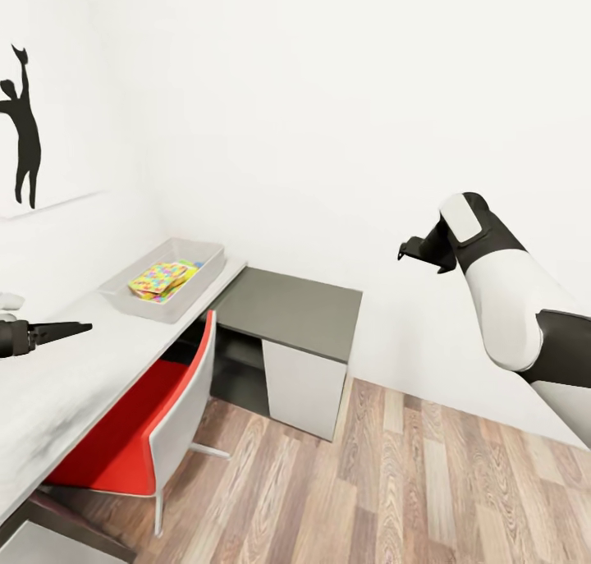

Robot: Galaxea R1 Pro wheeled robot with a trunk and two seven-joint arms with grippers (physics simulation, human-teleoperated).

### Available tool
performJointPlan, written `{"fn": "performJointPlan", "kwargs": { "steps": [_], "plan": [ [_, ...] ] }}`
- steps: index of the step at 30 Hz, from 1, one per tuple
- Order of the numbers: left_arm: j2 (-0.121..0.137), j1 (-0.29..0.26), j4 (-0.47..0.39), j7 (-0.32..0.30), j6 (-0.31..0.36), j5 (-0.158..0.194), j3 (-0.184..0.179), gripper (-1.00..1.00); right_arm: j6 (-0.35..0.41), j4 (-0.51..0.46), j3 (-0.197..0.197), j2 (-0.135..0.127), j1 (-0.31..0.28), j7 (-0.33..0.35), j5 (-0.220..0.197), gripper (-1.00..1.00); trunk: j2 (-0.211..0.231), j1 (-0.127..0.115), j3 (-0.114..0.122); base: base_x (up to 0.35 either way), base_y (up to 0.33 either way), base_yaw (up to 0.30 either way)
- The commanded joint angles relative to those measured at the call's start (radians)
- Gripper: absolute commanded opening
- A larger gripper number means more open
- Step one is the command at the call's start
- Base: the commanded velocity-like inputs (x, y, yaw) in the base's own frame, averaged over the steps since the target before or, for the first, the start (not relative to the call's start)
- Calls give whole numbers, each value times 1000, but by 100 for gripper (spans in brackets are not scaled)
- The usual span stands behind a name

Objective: Put all the toys in the child's room - the three board games (two on the bed and one on the table), the two jigsaw puzzles on the table, and the tennis ball on the table - inside the toy box on the table in the child's room.

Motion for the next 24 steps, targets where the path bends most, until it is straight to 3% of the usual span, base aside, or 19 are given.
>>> {"fn": "performJointPlan", "kwargs": {
  "steps": [1, 5, 14, 24],
  "plan": [
    [0, -1, -1, -9, 10, -9, 1, 100, 1, -1, -2, -7, 0, -10, -11, 100, -2, 1, -1, 0, 0, -268],
    [0, -1, -1, -9, 10, -7, 0, 100, 1, -1, -2, -22, 2, -10, -10, 100, -2, 1, 2, 0, 0, -259],
    [-1, -1, -3, -9, 10, -7, -3, 100, 1, 3, -1, -25, 13, -11, -8, 100, -2, 1, 11, 0, 0, -251],
    [-5, -1, -8, -9, 10, -7, -12, 100, 1, -1, 0, -25, 145, -11, 4, 100, -2, 1, 23, 0, 0, -201]
  ]
}}
